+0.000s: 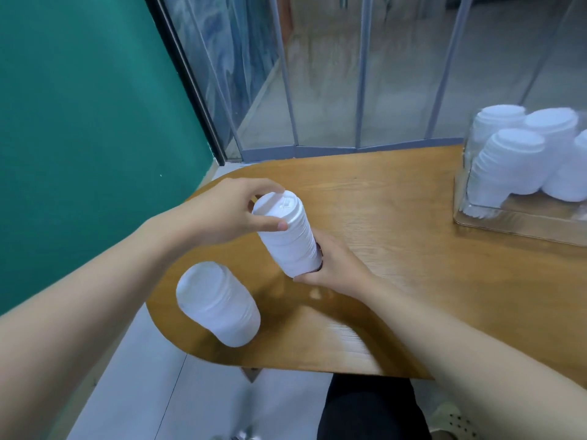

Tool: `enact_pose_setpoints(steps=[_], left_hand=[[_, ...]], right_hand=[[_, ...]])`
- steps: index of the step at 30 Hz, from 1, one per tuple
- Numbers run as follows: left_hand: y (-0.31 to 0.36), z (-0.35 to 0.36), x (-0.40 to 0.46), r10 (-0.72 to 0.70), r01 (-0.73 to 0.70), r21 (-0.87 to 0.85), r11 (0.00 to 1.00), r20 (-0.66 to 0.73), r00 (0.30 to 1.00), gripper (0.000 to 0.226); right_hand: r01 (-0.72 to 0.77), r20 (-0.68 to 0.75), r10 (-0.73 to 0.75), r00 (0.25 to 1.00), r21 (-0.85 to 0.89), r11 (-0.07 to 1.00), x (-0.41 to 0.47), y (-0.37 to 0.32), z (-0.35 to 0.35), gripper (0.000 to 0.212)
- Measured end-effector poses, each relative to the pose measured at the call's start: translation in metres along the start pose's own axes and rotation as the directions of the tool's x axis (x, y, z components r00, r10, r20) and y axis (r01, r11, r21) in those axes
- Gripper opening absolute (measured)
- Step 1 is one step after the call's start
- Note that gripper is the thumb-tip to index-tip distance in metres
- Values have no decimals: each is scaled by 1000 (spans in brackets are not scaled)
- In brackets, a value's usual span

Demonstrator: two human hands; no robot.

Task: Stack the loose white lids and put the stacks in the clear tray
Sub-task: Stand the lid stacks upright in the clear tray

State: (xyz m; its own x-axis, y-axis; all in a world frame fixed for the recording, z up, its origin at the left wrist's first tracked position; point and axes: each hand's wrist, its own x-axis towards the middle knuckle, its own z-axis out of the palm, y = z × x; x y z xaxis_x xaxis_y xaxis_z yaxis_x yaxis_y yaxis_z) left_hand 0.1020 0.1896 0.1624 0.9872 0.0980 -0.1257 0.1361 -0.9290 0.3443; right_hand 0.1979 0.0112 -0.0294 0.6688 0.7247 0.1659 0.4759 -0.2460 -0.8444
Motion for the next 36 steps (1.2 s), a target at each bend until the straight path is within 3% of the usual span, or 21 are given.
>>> enact_pose_setpoints(steps=[10, 14, 20, 25, 30, 36], left_hand=[[142, 8, 52, 280, -280, 3, 960, -26, 960, 65], [201, 19, 73, 391, -391, 25, 920, -11, 920, 62], [277, 41, 109, 517, -517, 16, 856, -29, 856, 56], [322, 72, 145, 613, -614, 4, 789, -62, 787, 62], [346, 93, 178, 667, -661, 95, 745, -129, 734, 58], [356, 106, 222, 626, -627, 45, 777, -146, 766, 49]], right_hand=[[-98, -275, 115, 955, 77, 992, -75, 12, -121, 79], [-155, -395, 169, 903, 66, 986, -107, 28, -170, 88], [-235, -523, 237, 819, 73, 969, -154, 51, -234, 78], [-287, -588, 290, 755, 101, 953, -174, 76, -276, 75], [-335, -633, 306, 711, 77, 939, -171, 103, -316, 73], [-360, -617, 328, 715, 77, 930, -157, 132, -352, 78]])
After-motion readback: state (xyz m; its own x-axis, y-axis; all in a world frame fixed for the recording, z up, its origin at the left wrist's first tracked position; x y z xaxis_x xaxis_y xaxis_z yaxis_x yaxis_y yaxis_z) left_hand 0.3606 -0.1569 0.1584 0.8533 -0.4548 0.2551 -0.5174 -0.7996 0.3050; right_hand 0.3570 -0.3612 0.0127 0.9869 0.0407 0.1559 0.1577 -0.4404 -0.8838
